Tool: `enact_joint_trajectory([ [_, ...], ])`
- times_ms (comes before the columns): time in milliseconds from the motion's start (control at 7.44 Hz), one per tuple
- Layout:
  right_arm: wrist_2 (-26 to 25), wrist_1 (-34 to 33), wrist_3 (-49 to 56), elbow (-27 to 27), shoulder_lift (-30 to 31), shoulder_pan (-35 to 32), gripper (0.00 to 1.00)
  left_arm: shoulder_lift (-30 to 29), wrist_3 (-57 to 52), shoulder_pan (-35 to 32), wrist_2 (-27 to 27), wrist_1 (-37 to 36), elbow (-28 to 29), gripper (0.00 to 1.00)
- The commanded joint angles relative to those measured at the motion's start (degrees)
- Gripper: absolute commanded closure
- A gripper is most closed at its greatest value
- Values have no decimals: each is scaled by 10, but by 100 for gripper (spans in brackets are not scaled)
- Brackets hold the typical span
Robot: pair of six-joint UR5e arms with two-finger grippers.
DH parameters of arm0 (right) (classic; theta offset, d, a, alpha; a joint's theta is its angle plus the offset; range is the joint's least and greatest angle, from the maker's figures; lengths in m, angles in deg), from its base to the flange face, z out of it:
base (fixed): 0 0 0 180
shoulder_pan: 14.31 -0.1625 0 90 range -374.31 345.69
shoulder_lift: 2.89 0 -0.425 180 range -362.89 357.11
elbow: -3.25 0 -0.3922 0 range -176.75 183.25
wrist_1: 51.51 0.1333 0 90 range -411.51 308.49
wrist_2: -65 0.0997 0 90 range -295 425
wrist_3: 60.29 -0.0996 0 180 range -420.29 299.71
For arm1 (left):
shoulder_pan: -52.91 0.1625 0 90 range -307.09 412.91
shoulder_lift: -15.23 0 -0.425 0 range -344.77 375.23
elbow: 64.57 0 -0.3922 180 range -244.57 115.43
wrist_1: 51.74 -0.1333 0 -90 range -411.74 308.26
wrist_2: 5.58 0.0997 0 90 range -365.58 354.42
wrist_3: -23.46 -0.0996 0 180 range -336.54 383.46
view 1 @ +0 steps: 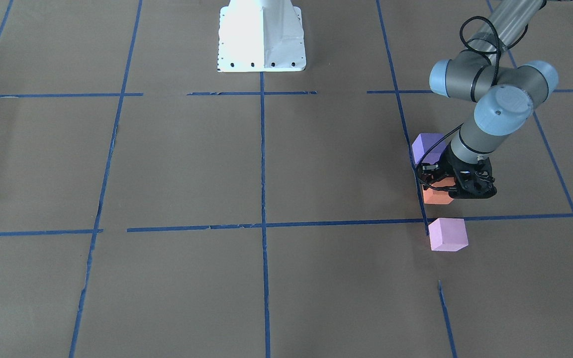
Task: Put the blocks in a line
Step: 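Carry the orange cube with the left gripper between the pink and purple cubes, then release the orange cube and lift the left gripper away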
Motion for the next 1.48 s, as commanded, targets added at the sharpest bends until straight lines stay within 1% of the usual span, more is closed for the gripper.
enact_joint_trajectory([
  [0, 0, 0, 0, 0, 0, 0, 0, 0, -2, 2, -2, 14, 14, 55],
  [134, 0, 0, 0, 1, 0, 0, 0, 2, 0, 2, -2, 14, 12, 1],
  [403, 0, 0, 0, 0, 0, 0, 0, 3, 2, -4, -12, 11, 10, 0],
  [537, 0, 0, 0, 0, 0, 0, 0, 3, -3, -30, -44, 8, 6, 0],
  [672, 0, 0, 0, 0, 0, 0, 0, 4, -6, -54, -46, -3, -19, 0],
  [806, 0, 0, 0, 0, 0, 0, 0, 5, -35, -93, -47, -42, -56, 0],
  [940, 0, 0, 0, 0, 0, 0, 0, 20, -122, -143, -47, -99, -102, 0],
  [1075, 0, 0, 0, 0, 0, 0, 0, 47, -229, -203, -50, -111, -117, 0],
  [1209, 0, 0, 0, 0, 0, 0, 0, 75, -345, -264, -74, -111, -107, 0],
  [1343, 0, 0, 0, 0, 0, 0, 0, 102, -452, -318, -106, -110, -77, 0],
])
